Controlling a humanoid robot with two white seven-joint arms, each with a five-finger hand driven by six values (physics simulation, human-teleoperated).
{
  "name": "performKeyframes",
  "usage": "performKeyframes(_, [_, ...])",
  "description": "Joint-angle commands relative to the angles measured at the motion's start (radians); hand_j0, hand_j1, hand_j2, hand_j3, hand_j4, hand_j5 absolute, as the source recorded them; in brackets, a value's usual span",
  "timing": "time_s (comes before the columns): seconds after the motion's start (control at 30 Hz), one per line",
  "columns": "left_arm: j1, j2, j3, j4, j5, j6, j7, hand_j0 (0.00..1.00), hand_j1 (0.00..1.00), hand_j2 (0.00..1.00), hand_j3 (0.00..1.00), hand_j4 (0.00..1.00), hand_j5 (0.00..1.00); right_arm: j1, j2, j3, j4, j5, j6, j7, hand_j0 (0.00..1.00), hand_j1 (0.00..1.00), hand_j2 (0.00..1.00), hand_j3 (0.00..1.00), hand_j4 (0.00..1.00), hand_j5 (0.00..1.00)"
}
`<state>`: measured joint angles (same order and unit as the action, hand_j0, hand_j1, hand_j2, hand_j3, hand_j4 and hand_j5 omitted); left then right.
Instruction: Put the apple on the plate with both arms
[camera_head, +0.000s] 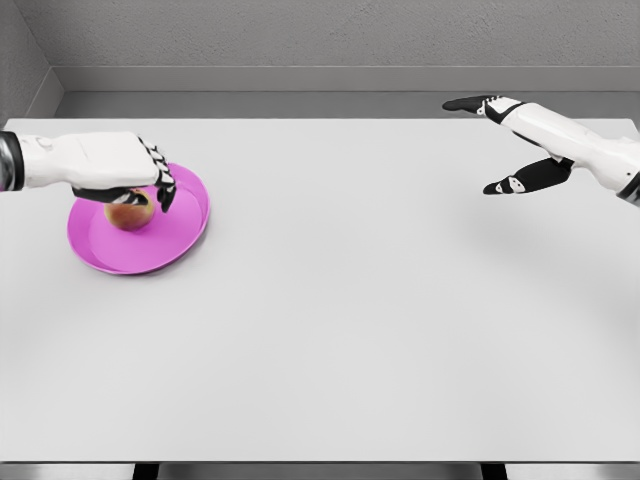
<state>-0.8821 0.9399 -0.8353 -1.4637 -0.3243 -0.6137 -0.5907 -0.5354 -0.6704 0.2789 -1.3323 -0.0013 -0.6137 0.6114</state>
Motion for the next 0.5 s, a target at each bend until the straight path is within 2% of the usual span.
performKeyframes(0.0, [0.000,-0.001,0.002,0.020,0.007,0.003,0.000,0.54,0.54,0.54,0.54,0.54,0.54,0.000,-0.001,-0.001,-0.001,-0.008,0.003,0.000,1.00,1.00,1.00,1.00,1.00,1.00])
performKeyframes(0.07, [0.000,-0.001,0.002,0.019,0.008,0.003,0.002,0.62,0.62,0.62,0.62,0.62,0.62,0.000,-0.001,-0.001,-0.001,-0.008,0.003,0.000,1.00,1.00,1.00,1.00,1.00,1.00])
performKeyframes(0.1, [0.000,-0.004,0.001,0.019,0.010,0.003,0.003,0.71,0.71,0.71,0.71,0.71,0.71,0.000,-0.001,-0.001,-0.002,-0.008,0.003,0.000,1.00,1.00,1.00,1.00,1.00,1.00])
performKeyframes(0.13, [0.000,-0.012,0.002,0.019,0.028,0.003,0.008,0.84,0.84,0.84,0.84,0.84,0.84,0.000,-0.001,-0.001,-0.002,-0.008,0.003,0.000,1.00,1.00,1.00,1.00,1.00,1.00])
performKeyframes(0.17, [-0.005,-0.013,0.002,0.019,0.082,0.003,0.008,0.98,0.98,0.98,0.98,0.98,0.98,0.000,-0.001,-0.001,-0.002,-0.008,0.003,0.000,1.00,1.00,1.00,1.00,1.00,1.00])
performKeyframes(0.23, [-0.014,-0.033,0.004,0.006,0.185,0.003,0.012,1.00,1.00,1.00,1.00,1.00,1.00,0.000,-0.001,0.000,-0.002,-0.008,0.003,0.000,1.00,1.00,1.00,1.00,1.00,1.00])
performKeyframes(0.27, [-0.008,-0.081,0.001,0.002,0.270,0.003,0.012,1.00,1.00,1.00,1.00,1.00,1.00,0.000,-0.001,-0.001,-0.001,-0.008,0.003,0.000,1.00,1.00,1.00,1.00,1.00,1.00])
performKeyframes(0.3, [-0.011,-0.121,-0.001,-0.003,0.281,0.003,0.012,1.00,1.00,1.00,1.00,1.00,1.00,0.000,-0.001,-0.001,-0.001,-0.008,0.003,0.000,1.00,1.00,1.00,1.00,1.00,1.00])
performKeyframes(0.37, [-0.012,-0.312,-0.004,-0.007,0.281,0.003,0.009,1.00,1.00,1.00,1.00,1.00,1.00,0.000,-0.001,0.000,-0.002,-0.008,0.003,0.000,1.00,1.00,1.00,1.00,1.00,1.00])
performKeyframes(0.43, [-0.012,-0.392,-0.007,-0.003,0.278,0.003,0.008,1.00,1.00,1.00,1.00,1.00,1.00,0.000,-0.003,-0.001,-0.001,-0.008,0.003,0.000,1.00,1.00,1.00,1.00,1.00,1.00])
performKeyframes(0.47, [-0.012,-0.403,-0.007,0.000,0.277,0.003,0.008,1.00,1.00,1.00,1.00,1.00,1.00,0.000,-0.003,0.000,-0.002,-0.008,0.003,0.000,1.00,1.00,1.00,1.00,1.00,1.00])
